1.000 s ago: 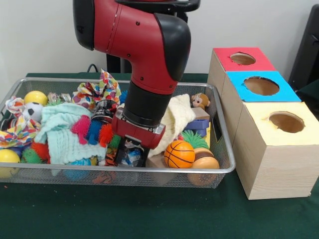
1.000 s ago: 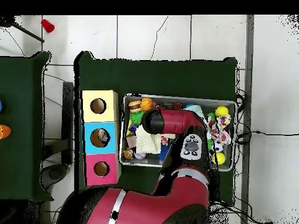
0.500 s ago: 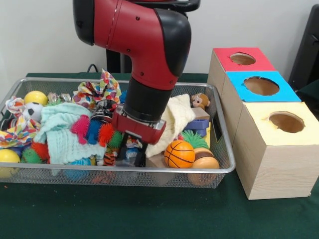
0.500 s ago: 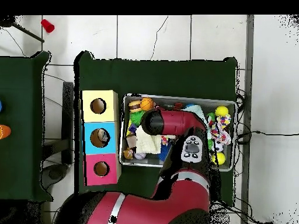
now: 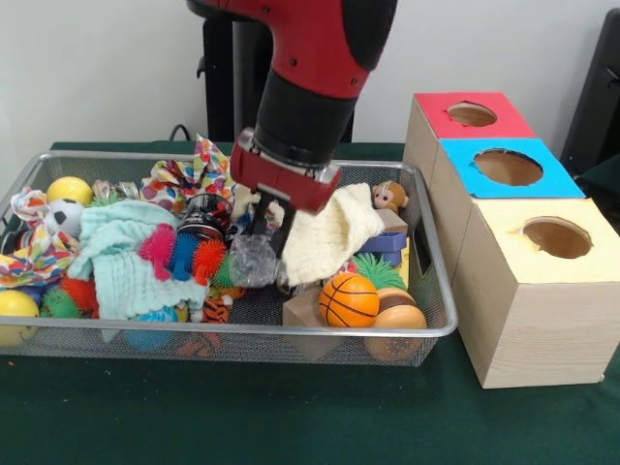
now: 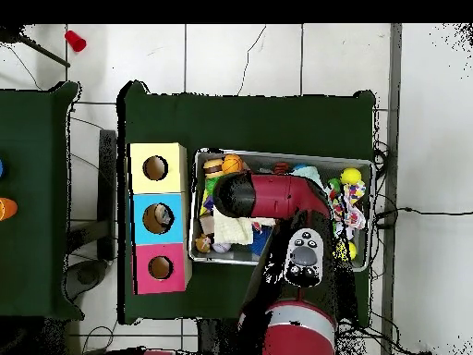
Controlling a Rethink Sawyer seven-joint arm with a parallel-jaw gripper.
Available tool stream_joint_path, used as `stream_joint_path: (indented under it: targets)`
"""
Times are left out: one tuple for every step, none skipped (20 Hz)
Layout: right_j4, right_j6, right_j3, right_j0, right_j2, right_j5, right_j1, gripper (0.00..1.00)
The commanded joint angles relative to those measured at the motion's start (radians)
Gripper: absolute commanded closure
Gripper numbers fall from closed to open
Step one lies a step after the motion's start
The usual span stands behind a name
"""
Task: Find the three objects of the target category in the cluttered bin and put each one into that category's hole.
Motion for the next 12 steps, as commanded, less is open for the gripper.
stream_joint_path:
  targets:
    - [0.02,0.063,0.08,0.008,0.061,0.106,-0.041,1.0]
    - [0.018,0.069,0.084,0.01,0.06,0.1,-0.043,1.0]
    - [0.017,0.073,0.082,0.011,0.058,0.102,-0.047,1.0]
    - [0.016,0.077,0.087,0.015,0.056,0.099,-0.054,1.0]
    - [0.014,0.082,0.095,0.02,0.053,0.087,-0.067,1.0]
    - [0.013,0.087,0.103,0.025,0.05,0.074,-0.079,1.0]
    - [0.011,0.092,0.111,0.03,0.047,0.061,-0.092,1.0]
    - [0.009,0.098,0.119,0.035,0.045,0.049,-0.105,1.0]
    - [0.003,0.108,0.12,0.046,0.035,0.026,-0.116,1.0]
    - [-0.015,0.128,0.113,0.07,0.006,-0.006,-0.122,1.0]
    - [-0.013,0.139,0.115,0.082,-0.004,0.0,-0.129,1.0]
    - [-0.023,0.155,0.109,0.101,-0.028,-0.011,-0.132,1.0]
